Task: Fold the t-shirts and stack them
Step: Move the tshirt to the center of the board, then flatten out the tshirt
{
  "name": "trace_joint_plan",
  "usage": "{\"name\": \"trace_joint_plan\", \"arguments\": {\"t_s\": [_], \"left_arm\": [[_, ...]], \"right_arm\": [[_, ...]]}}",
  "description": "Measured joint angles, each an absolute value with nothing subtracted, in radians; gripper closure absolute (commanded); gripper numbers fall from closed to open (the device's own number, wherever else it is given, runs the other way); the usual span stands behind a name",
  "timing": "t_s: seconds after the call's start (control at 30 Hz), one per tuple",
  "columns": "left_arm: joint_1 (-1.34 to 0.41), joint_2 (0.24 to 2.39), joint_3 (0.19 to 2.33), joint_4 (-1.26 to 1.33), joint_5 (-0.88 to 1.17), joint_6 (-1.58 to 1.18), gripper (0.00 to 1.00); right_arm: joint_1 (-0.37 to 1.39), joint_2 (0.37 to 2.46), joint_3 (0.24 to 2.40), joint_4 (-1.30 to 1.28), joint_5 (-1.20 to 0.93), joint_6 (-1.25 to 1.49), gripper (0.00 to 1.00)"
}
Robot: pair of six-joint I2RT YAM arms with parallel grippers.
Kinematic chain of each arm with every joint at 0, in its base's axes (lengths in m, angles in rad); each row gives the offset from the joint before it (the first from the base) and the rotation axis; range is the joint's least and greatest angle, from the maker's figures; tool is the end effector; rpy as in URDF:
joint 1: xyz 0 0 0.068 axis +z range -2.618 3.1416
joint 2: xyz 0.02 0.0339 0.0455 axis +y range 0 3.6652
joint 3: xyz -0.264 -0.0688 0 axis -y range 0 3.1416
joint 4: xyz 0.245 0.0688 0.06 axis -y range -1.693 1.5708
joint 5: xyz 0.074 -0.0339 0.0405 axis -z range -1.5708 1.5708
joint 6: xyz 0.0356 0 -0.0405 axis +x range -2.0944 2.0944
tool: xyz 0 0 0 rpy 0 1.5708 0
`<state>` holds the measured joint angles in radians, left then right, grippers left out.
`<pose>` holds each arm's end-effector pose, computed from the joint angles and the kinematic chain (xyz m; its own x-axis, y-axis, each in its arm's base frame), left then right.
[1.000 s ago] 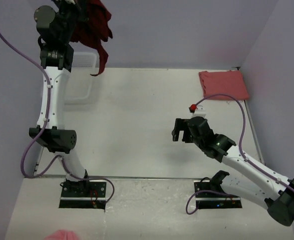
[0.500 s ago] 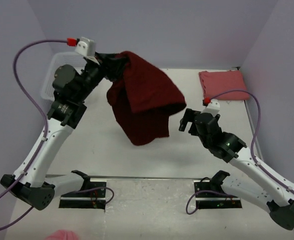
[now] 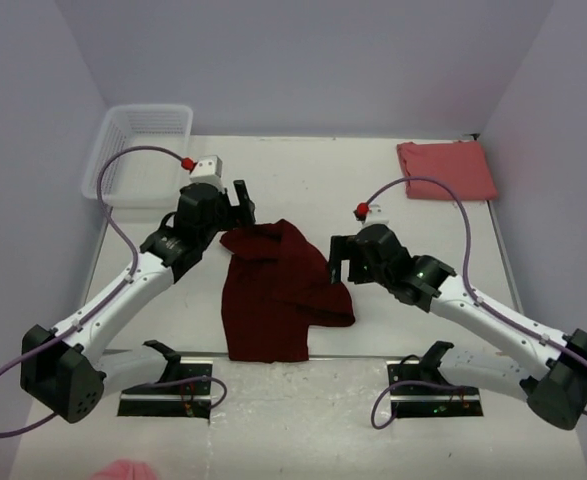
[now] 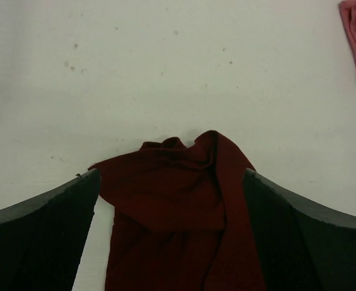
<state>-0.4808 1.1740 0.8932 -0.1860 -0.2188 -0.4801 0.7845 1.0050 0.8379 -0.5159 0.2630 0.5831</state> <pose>0.2404 -0.1167 0.2978 -0.4830 -0.2565 -0.8372 0.0637 0.9433 -0.3258 0.1581 0.1447 0.2864 -0.6699 0.0825 -0.7379 -0.2044 0.9349 0.2901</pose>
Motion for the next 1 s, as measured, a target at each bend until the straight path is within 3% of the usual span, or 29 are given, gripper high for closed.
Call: {"name": "trace_joint_plan", "arguments": {"t_s": [0.07,0.1,0.13,0.27,0.53,0.87,1.0], "left_arm": [[-0.506,1.147,0.939,-0.24,-0.292,-0.491,0.1],[-0.518,1.129,0.958,-0.263,-0.32,-0.5,0.19],[-0.527,1.108,0.968,-0.279,-0.337,-0.515,0.24],[-0.552,1.019,0.915,-0.311,-0.353,-0.581,0.78],[-0.559,0.965,0.594,-0.368,-0.318,-0.709,0.75],[-0.559,0.886,0.535,-0.384,-0.26,-0.794,0.75],[-0.559,0.829,0.526,-0.388,-0.248,-0.795,0.75]], "right_arm": [[0.806,1.075,0.838,-0.507,0.238,0.581,0.1],[0.815,1.108,0.84,-0.507,0.225,0.578,0.2],[0.822,1.148,0.847,-0.51,0.212,0.571,0.23],[0.88,1.334,0.941,-0.523,0.205,0.568,0.25],[1.069,1.641,1.196,-0.561,0.231,0.548,0.28],[1.115,1.863,1.33,-0.591,0.245,0.53,0.48],[1.114,1.907,1.333,-0.599,0.249,0.531,0.52]]}}
